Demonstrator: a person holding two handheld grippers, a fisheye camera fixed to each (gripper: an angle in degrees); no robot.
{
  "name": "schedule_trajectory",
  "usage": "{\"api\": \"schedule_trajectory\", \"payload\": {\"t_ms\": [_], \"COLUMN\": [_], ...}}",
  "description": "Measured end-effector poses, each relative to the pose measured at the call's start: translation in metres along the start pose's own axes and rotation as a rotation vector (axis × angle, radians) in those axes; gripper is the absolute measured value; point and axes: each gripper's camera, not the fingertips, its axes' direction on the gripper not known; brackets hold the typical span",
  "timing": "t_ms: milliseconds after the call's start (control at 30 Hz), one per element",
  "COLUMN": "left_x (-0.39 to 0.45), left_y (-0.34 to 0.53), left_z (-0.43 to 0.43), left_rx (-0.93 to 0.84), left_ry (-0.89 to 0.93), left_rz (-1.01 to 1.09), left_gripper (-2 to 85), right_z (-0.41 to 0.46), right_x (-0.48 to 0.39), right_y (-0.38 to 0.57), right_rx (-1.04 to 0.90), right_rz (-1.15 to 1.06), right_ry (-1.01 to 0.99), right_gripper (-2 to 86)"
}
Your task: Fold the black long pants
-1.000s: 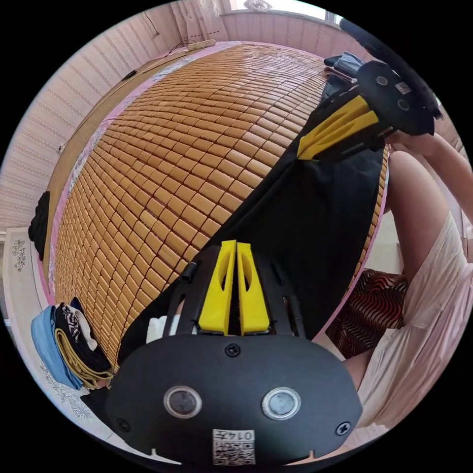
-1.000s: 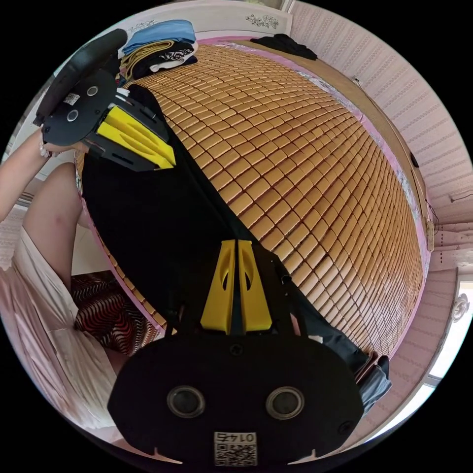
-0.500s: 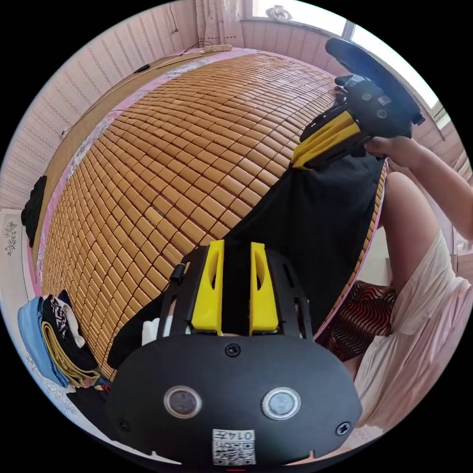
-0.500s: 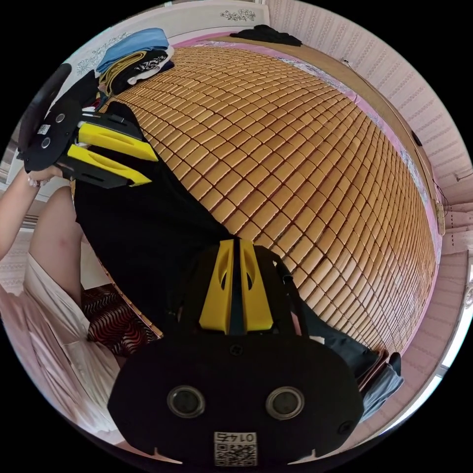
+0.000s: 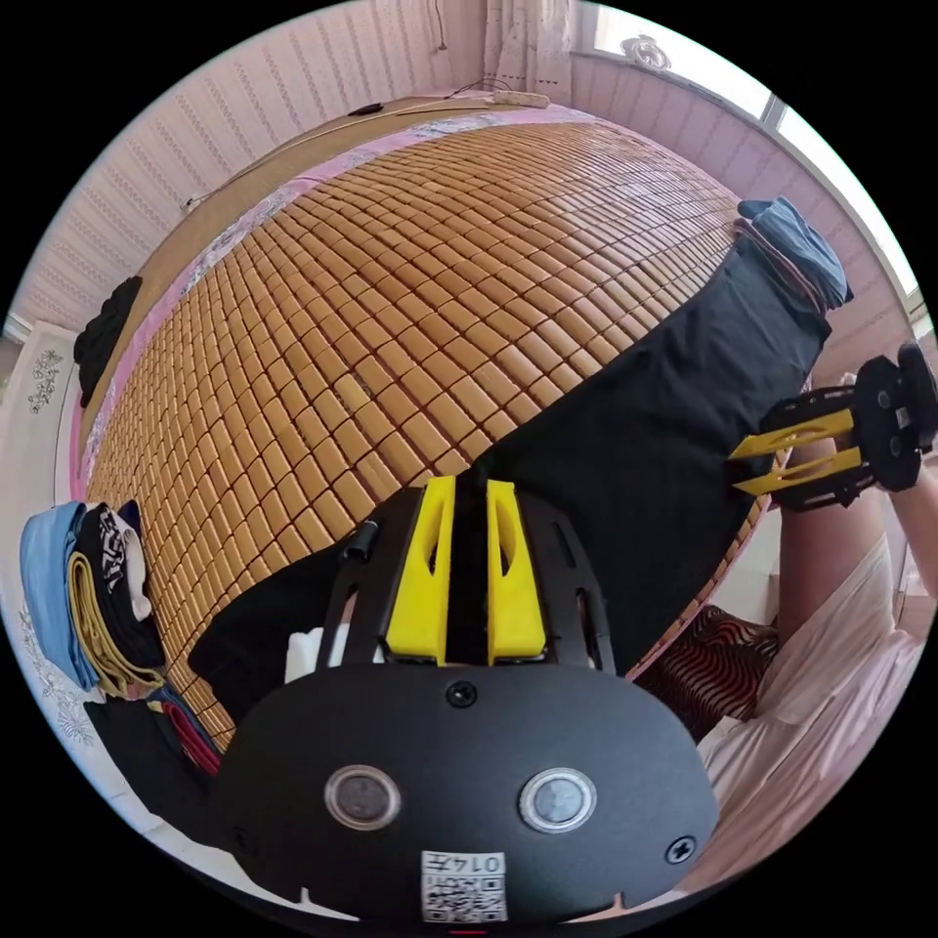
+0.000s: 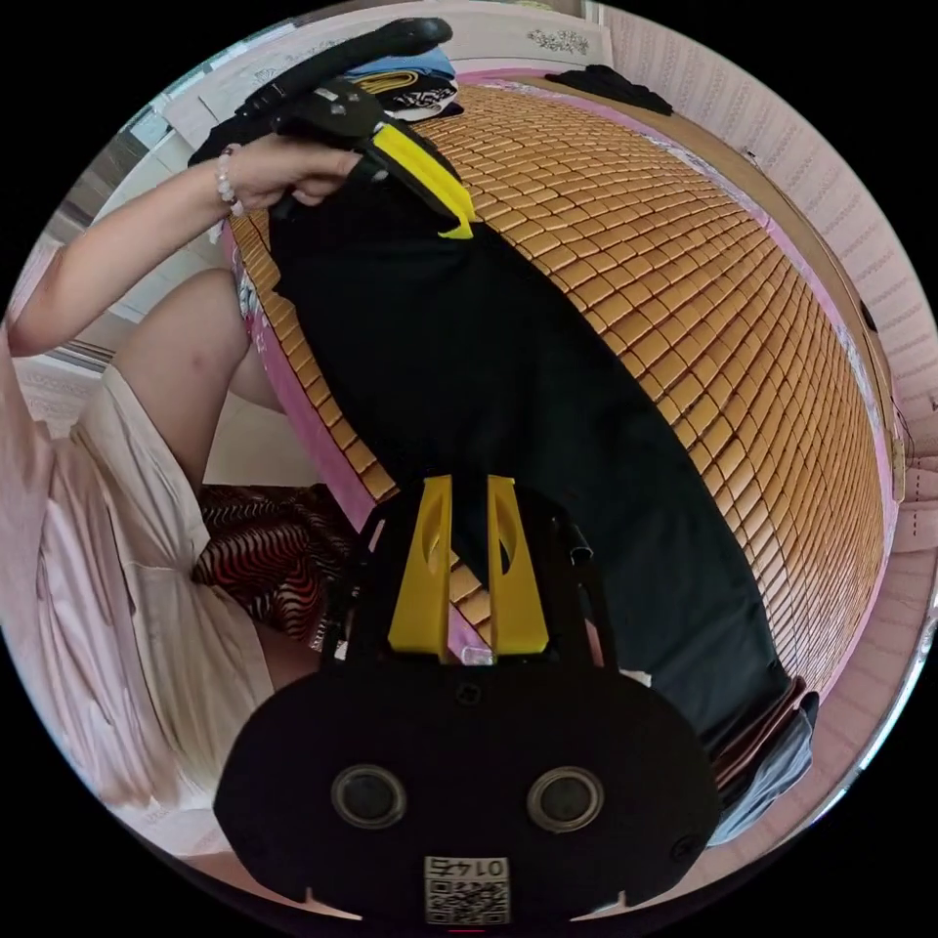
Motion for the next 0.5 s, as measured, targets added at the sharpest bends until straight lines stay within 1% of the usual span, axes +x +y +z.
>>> {"api": "schedule_trajectory", "payload": {"t_ms": [67, 133, 167, 233, 300, 367, 433, 500], "left_x": [0.005, 0.017, 0.028, 0.047, 0.068, 0.073, 0.069, 0.055], "left_y": [0.013, 0.028, 0.039, 0.055, 0.074, 0.084, 0.09, 0.097], "left_z": [-0.009, -0.017, -0.021, -0.022, -0.013, 0.004, 0.018, 0.02], "left_rx": [0.018, 0.016, 0.002, -0.019, -0.041, -0.076, -0.102, -0.093], "left_ry": [-0.046, -0.03, 0.006, 0.041, 0.072, 0.091, 0.083, 0.099], "left_rz": [0.046, 0.143, 0.215, 0.297, 0.372, 0.366, 0.333, 0.302], "left_gripper": [5.6, 5.4, 5.4, 5.6, 5.7, 5.5, 3.4, 0.4], "right_z": [-0.003, -0.006, -0.009, -0.015, -0.021, -0.016, -0.004, -0.011], "right_x": [-0.001, 0.001, 0.002, 0.003, 0.0, -0.004, -0.007, -0.008], "right_y": [-0.002, -0.006, -0.009, -0.011, -0.014, -0.02, -0.026, -0.031], "right_rx": [0.041, 0.052, 0.055, 0.071, 0.098, 0.057, -0.017, 0.009], "right_rz": [0.026, 0.032, 0.03, 0.027, 0.0, -0.017, -0.028, -0.016], "right_ry": [0.029, 0.03, 0.008, -0.019, -0.052, -0.017, 0.012, 0.021], "right_gripper": [1.3, 0.7, 0.8, 2.2, 5.6, 6.0, 4.2, 1.1]}}
